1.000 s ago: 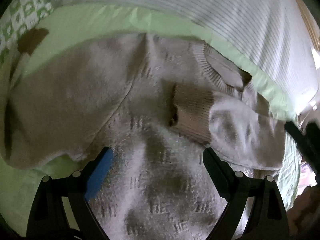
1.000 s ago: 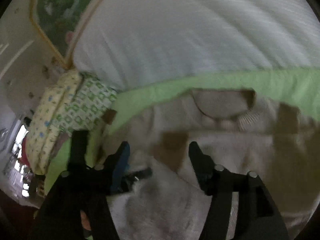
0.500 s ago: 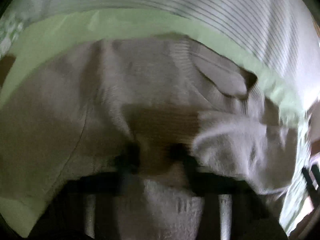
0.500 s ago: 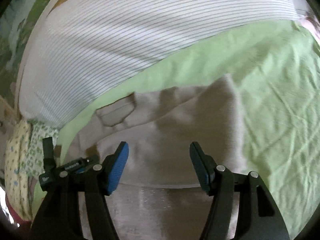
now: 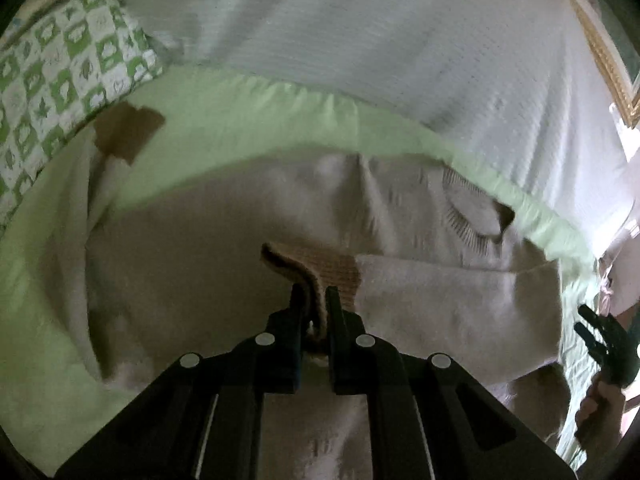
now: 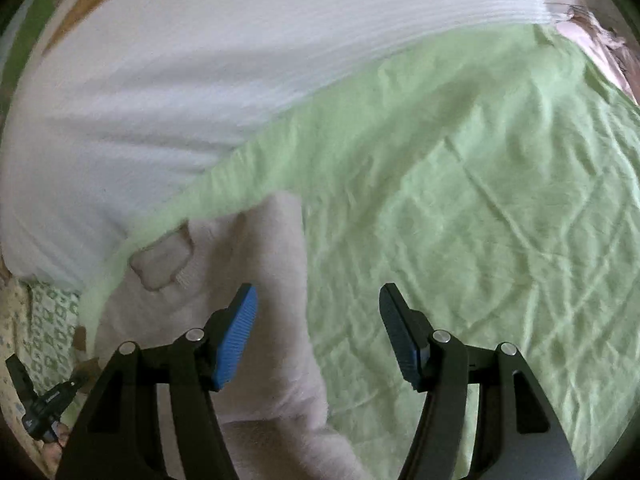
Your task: Fold small clothes
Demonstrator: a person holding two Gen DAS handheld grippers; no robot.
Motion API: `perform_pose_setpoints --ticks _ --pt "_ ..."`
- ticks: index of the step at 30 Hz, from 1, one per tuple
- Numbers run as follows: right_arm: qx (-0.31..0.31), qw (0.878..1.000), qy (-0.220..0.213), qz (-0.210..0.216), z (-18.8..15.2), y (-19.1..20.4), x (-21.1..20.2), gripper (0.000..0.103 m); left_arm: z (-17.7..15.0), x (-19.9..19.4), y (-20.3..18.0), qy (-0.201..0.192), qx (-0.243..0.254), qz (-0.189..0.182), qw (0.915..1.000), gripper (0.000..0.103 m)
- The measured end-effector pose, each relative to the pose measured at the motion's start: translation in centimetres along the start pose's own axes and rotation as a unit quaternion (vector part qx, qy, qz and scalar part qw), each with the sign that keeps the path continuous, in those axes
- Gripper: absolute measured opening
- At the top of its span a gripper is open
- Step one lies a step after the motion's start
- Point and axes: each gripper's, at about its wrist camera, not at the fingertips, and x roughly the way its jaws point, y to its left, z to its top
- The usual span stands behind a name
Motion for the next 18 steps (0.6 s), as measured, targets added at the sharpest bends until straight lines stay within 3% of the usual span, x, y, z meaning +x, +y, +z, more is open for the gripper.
perform_pose_setpoints --ticks 6,7,9,14,18 --pt "-0.042 0.997 0.066 0.004 0.2 1.8 4.9 0.064 -1.9 0.4 -1.0 0.01 0.017 -0.02 0.9996 0.008" --pt "-0.051 0.996 0.075 -0.001 0.2 2.1 5.6 0.057 -2.0 0.5 -1.4 0.01 0.02 -0.023 0.9995 0.008" --pt "-0.089 0.992 0.09 0.005 0.5 2.9 6.2 0.008 -2.3 0.7 -2.5 0.013 0.022 -0.033 0.9991 0.008" --pt "-0.132 0.989 0.062 -0.018 4.8 1.6 4.6 0.007 -2.4 0.9 -4.8 0.003 0.03 -0.074 0.9968 0.008" --pt "-0.185 0.979 0.07 -0.049 4.8 1.4 5.7 0.007 -3.6 3.9 -5.6 0.008 0.056 -0.037 0.9977 0.008"
